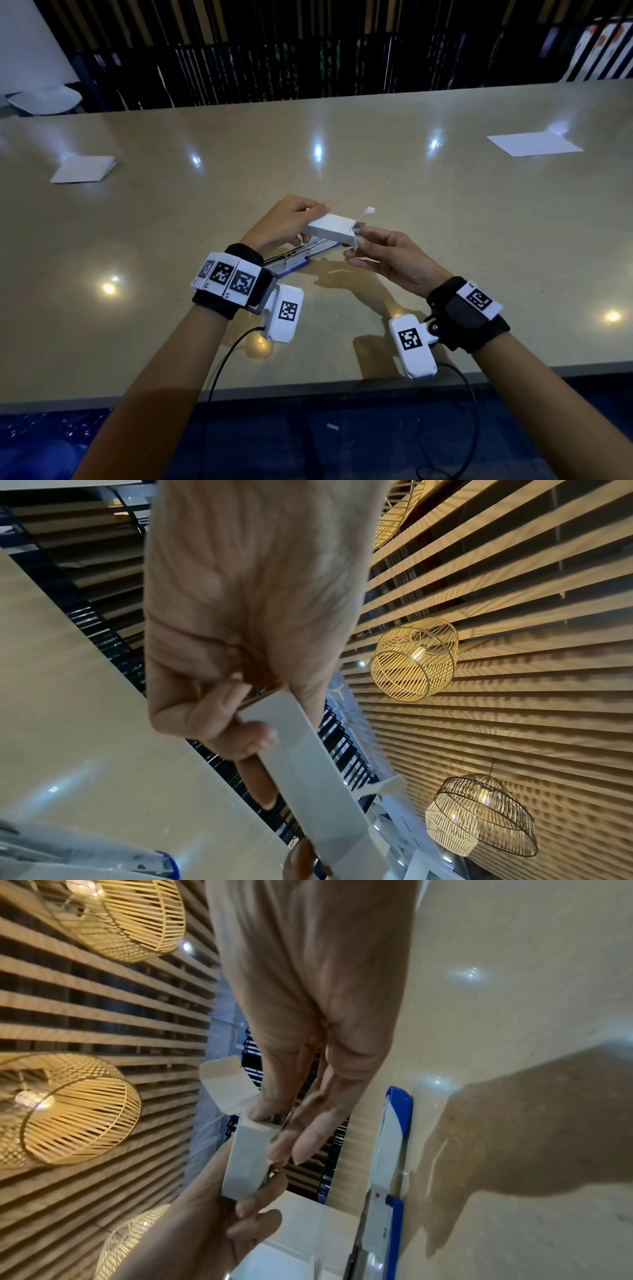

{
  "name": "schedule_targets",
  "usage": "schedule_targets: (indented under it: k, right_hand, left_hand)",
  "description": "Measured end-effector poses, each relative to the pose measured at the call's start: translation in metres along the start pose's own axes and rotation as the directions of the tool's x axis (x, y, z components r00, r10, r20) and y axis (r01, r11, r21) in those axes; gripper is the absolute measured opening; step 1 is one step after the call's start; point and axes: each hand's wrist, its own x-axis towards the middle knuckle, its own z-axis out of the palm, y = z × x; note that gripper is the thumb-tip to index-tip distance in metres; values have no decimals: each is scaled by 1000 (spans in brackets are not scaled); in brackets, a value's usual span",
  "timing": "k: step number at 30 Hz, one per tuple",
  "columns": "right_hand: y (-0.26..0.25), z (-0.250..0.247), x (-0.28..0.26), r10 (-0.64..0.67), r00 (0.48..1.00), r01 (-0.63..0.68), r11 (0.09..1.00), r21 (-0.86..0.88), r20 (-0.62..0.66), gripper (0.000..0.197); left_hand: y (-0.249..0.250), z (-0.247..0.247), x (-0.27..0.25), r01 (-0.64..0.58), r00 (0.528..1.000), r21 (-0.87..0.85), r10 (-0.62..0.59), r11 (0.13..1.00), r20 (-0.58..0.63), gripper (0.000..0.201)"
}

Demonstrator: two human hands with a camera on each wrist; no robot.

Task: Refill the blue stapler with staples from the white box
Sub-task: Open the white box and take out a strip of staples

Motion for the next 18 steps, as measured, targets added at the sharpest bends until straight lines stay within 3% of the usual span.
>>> schedule_targets:
  k: [6, 10, 13, 16, 18]
  right_hand:
    - [3, 0, -1, -49, 999, 50, 998, -44, 14, 51]
    - [3, 1, 0, -115, 993, 111, 989, -99, -33, 33]
    - [3, 2, 0, -175, 982, 158, 968, -195, -73, 15]
    - [3, 0, -1, -216, 973, 182, 935, -305, -82, 15]
    - [3, -1, -2, -228, 971, 188, 910, -369, -66, 13]
  left_hand:
    - [-3, 2, -3, 12, 998, -10, -12, 1000, 64, 40]
    - [-6, 4, -3, 2, 997, 22, -4, 1000, 83, 44]
    - [-4, 6, -5, -28, 983, 127, 4, 991, 183, 43]
    - [-5, 6, -9, -74, 951, 179, 15, 981, 309, 31]
    - [-10, 7, -9, -97, 943, 141, 45, 985, 330, 34]
